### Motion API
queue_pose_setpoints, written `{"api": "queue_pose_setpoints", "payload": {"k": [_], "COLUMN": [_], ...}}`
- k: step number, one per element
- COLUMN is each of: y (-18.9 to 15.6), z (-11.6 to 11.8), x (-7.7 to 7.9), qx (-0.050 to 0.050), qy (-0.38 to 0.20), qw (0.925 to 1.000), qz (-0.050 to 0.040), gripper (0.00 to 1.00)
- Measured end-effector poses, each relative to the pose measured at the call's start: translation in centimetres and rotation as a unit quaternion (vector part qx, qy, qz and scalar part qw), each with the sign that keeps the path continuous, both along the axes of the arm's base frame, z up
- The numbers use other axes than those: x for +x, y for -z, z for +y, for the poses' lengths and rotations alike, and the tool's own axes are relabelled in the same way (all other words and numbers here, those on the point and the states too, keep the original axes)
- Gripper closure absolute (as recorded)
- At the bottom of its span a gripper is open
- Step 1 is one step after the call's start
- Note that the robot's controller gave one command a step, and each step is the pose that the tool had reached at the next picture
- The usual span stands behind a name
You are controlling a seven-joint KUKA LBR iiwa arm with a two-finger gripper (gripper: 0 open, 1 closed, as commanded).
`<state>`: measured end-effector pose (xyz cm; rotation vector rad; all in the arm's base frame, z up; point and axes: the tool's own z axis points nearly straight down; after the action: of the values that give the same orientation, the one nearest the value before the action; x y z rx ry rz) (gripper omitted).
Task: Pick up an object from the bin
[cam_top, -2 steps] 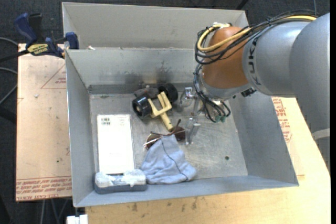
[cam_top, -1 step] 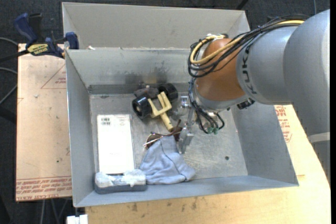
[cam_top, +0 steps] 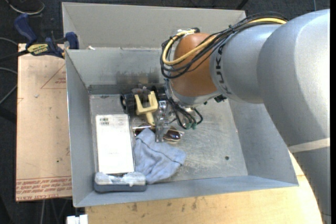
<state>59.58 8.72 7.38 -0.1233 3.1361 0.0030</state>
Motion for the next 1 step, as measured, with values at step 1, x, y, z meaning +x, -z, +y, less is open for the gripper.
{"api": "queue_pose_setpoints", "payload": {"k": [1], "y": [0.0], "z": [0.0], "x": [0.0], "qx": [0.0], "qy": [0.0], "qw": [1.0], "qz": [0.0], "gripper": [1.0]}}
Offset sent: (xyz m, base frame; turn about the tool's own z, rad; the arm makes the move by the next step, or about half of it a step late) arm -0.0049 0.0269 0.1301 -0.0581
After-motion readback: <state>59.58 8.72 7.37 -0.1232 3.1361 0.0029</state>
